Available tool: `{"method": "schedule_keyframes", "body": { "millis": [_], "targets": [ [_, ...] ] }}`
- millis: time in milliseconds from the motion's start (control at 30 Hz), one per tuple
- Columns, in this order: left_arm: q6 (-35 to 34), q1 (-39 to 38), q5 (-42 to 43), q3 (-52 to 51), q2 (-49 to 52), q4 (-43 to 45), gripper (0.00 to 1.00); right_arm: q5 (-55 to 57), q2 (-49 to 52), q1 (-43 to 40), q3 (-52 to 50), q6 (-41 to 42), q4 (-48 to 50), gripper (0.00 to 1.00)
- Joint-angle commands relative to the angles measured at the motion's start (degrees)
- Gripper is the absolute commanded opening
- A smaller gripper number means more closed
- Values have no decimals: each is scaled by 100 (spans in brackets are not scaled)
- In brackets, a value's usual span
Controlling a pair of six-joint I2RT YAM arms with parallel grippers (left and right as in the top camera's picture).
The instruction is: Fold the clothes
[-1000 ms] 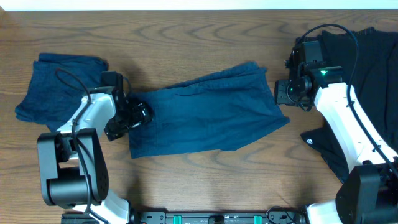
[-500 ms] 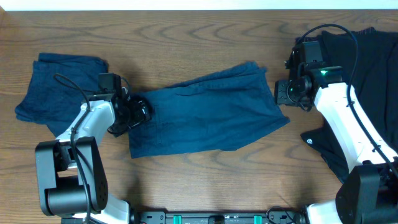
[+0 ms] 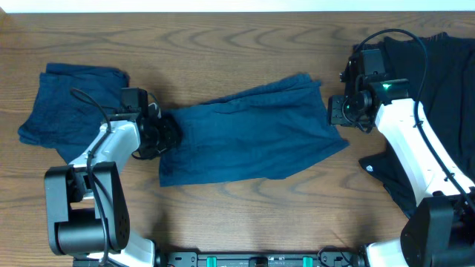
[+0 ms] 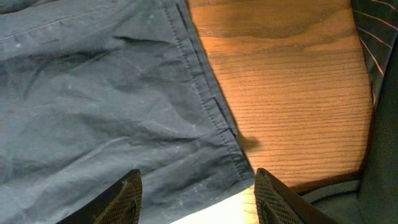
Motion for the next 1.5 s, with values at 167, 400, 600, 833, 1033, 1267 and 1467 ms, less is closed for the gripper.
{"method": "schedule_keyframes", "body": {
  "millis": [167,400,600,833,1033,1267,1467],
  "targets": [
    [24,-70,39,-321,291,-302,6,20,-22,26,-26,-197,-7,56],
    [31,-68,-7,195,-295,-1412,6,-337,-22,33,-26,-675,55,50],
    [31,-68,0,931,-1182,-2739,6,-1729,-13,234,-26,-1381,476,1],
    [24,-74,63,1781,-2022,-3578,6,-2197,367,1117,-28,-1379,1252,1],
    [-17,-83,179,1904,-2345,-3589,6,-2667,1309,2157,-28,-750,1978,1],
    [-17,-83,791,1989,-2354,-3556,6,-2634,2426,3272,-28,157,3464,1],
    [-31,-83,1888,2385,-2356,-3641,6,-2505,3008,4004,-28,586,4522,1]
  ]
}}
